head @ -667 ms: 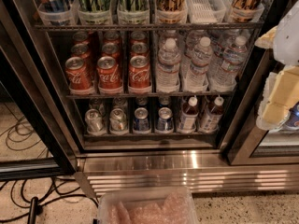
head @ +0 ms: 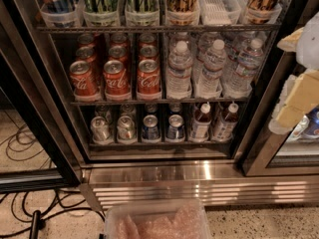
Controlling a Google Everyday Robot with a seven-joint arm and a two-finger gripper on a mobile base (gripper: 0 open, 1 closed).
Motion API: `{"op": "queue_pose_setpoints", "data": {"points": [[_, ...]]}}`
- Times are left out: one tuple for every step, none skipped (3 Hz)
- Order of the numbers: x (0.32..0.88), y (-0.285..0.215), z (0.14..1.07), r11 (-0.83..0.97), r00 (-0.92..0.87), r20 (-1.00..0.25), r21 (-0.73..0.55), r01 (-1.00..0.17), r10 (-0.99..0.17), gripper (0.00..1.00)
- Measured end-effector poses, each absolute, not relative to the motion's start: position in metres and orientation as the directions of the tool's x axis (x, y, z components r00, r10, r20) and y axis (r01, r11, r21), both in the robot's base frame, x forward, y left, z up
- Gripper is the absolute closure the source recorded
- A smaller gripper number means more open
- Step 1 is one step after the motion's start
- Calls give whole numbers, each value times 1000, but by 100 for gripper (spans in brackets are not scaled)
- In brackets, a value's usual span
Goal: Pick orange can from top shelf of fridge
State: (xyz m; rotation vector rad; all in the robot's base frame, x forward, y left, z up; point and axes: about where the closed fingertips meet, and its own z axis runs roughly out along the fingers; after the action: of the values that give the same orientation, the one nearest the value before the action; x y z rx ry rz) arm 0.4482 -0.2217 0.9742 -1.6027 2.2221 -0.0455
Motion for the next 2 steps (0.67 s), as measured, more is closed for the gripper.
{"op": "queue_pose_setpoints", "data": {"points": [[459, -227, 976, 459, -325, -448, -231, -858, -833, 0], [471, -224, 986, 547, -345, -569, -230, -805, -746, 0]]}}
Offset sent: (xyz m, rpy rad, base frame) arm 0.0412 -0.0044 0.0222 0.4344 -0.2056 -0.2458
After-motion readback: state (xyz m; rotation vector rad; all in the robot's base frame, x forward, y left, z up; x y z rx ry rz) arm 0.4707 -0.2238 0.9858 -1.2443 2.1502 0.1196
